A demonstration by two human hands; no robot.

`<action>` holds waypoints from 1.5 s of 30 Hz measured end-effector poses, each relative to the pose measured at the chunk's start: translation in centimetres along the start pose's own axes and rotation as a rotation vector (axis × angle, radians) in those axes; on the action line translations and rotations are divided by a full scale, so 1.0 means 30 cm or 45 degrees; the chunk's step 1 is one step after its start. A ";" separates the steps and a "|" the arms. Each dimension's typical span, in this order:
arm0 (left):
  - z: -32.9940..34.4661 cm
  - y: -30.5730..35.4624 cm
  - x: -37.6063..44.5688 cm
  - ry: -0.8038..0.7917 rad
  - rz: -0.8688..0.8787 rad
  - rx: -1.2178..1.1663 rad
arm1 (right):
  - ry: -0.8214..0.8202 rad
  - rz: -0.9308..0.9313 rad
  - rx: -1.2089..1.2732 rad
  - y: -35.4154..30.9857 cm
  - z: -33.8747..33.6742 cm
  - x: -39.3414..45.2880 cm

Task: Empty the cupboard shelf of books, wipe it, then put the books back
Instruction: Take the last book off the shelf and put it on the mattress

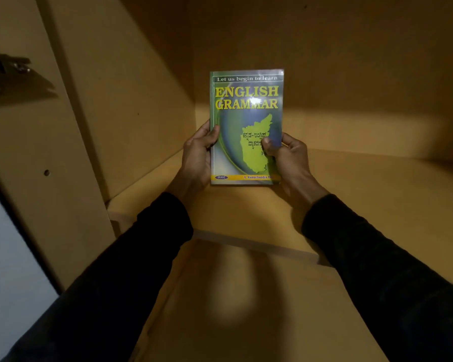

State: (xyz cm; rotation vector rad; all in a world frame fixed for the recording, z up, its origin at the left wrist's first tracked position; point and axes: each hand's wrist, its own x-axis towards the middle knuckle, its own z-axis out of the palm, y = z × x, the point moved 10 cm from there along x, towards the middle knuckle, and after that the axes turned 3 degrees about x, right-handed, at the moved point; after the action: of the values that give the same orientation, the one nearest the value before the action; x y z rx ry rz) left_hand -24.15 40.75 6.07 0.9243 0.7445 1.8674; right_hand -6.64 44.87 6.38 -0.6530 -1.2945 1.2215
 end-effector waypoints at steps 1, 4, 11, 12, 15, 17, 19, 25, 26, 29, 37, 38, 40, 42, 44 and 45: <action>0.004 0.004 -0.014 0.020 0.014 0.015 | -0.003 -0.025 -0.038 -0.016 -0.001 -0.005; 0.011 0.018 -0.055 0.107 0.048 0.119 | -0.030 -0.120 -0.140 -0.072 -0.004 -0.027; 0.062 0.136 -0.223 0.237 0.221 0.394 | -0.195 -0.256 -0.170 -0.192 0.019 -0.141; 0.063 0.153 -0.256 0.262 0.241 0.430 | -0.219 -0.263 -0.170 -0.194 0.024 -0.159; 0.057 0.190 -0.360 0.326 0.287 0.458 | -0.258 -0.272 -0.168 -0.193 0.041 -0.218; 0.044 0.202 -0.433 0.376 0.316 0.449 | -0.285 -0.254 -0.151 -0.183 0.057 -0.262; 0.011 0.209 -0.511 0.449 0.336 0.449 | -0.320 -0.216 -0.123 -0.157 0.077 -0.312; -0.107 0.205 -0.766 0.666 0.344 0.442 | -0.477 -0.069 -0.076 -0.053 0.156 -0.502; -0.121 0.207 -0.807 0.694 0.340 0.441 | -0.498 -0.036 -0.064 -0.038 0.169 -0.532; -0.162 0.223 -0.923 0.756 0.338 0.418 | -0.551 0.018 -0.058 -0.010 0.214 -0.625; -0.284 0.296 -1.276 0.934 0.361 0.492 | -0.703 0.145 0.002 0.025 0.339 -0.936; -0.299 0.304 -1.324 0.953 0.366 0.490 | -0.717 0.165 0.008 0.024 0.351 -0.983; -0.325 0.314 -1.427 0.994 0.371 0.481 | -0.746 0.211 0.028 0.024 0.366 -1.082; -0.345 0.318 -1.539 1.043 0.371 0.462 | -0.789 0.241 0.040 0.020 0.382 -1.184; -0.363 0.319 -1.652 1.093 0.363 0.448 | -0.836 0.254 0.034 0.022 0.399 -1.283; -0.371 0.319 -1.709 1.124 0.355 0.452 | -0.855 0.273 0.036 0.028 0.407 -1.332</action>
State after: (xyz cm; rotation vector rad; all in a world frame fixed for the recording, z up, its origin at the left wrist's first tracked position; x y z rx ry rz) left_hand -21.37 -10.75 -7.47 0.3703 1.5735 2.4528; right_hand -11.87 5.22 -5.74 -0.3701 -1.7813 1.7188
